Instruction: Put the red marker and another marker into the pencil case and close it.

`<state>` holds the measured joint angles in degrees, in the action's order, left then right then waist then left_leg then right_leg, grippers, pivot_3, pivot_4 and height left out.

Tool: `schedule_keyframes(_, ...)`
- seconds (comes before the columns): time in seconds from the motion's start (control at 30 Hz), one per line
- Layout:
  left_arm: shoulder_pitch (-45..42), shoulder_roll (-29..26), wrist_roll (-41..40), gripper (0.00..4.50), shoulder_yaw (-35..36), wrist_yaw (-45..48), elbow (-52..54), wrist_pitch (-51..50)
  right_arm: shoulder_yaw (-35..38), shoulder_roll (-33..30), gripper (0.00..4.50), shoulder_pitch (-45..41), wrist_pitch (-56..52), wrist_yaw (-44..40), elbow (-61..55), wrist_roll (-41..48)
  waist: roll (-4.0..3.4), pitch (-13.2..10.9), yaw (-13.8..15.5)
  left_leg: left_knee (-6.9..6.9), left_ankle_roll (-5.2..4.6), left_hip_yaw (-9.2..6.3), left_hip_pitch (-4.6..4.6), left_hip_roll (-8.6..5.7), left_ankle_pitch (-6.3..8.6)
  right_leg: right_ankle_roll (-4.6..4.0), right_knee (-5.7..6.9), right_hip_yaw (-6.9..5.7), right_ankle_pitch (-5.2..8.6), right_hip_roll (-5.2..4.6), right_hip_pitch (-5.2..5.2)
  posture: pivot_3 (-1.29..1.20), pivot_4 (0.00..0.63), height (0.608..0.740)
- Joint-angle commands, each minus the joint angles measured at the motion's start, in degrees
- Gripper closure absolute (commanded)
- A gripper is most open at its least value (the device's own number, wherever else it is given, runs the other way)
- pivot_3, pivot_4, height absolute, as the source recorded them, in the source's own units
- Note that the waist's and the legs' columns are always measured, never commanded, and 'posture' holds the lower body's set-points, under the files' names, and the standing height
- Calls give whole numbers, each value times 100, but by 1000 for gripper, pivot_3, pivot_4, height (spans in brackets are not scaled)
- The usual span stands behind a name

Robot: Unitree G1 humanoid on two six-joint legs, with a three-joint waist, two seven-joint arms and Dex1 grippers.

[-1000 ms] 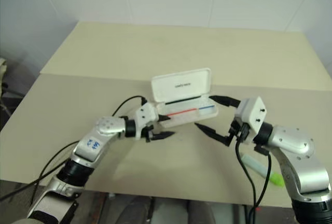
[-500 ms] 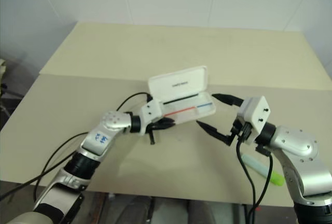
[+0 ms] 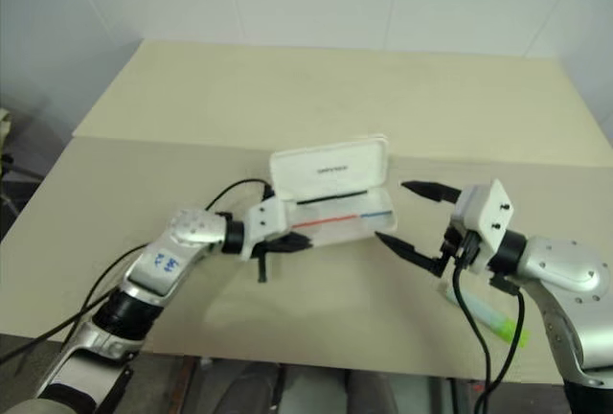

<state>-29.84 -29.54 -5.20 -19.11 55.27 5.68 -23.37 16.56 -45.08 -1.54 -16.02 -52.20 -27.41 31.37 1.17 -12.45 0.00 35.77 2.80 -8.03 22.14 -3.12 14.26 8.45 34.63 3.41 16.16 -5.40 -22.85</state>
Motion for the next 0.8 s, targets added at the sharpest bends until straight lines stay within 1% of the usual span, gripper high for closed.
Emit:
schedule_keyframes(0.03,182,-272,-228,4467,188,259,517,-26,444,-186,0,265,-10,-190,-169,184,0,0,-1,0,0,1,-1,0,0,0,-1,1,0,0,0,0,150,740)
schedule_keyframes(0.13,356,-445,-338,4467,220,408,788,-56,718,-294,0,643,-6,-377,-177,218,0,0,2,1,-1,1,-1,0,1,0,-1,0,0,-1,1,0,150,740)
schedule_keyframes(0.23,474,-474,-448,4467,180,567,856,47,883,-319,0,829,-65,-364,-308,278,0,0,-2,5,-1,1,0,0,1,-1,-1,0,0,-1,2,0,150,740)
schedule_keyframes(0.53,422,-456,-265,4467,-36,920,373,692,898,-266,0,874,-312,-108,-701,380,0,0,11,16,-1,3,6,0,1,-6,-4,1,2,-2,2,0,150,740)
schedule_keyframes(0.7,268,-301,-206,4467,-66,786,235,575,848,-237,0,816,-380,14,-809,409,0,0,15,18,-2,4,7,-1,1,-6,-10,1,2,-4,5,0,150,740)
schedule_keyframes(0.73,256,-281,-210,4019,-57,756,249,508,837,-231,0,799,-394,36,-822,413,0,0,15,19,-2,4,7,-1,1,-5,-10,1,2,-4,6,0,150,740)
schedule_keyframes(0.77,254,-276,-229,3801,-58,763,285,417,825,-224,0,786,-402,53,-829,414,0,0,16,21,-2,4,7,-1,1,-5,-10,1,2,-4,7,0,150,740)
schedule_keyframes(0.8,257,-270,-231,3487,-58,762,323,380,813,-218,0,778,-406,66,-833,414,0,0,15,21,-2,4,7,-1,1,-5,-11,1,2,-3,8,0,150,740)
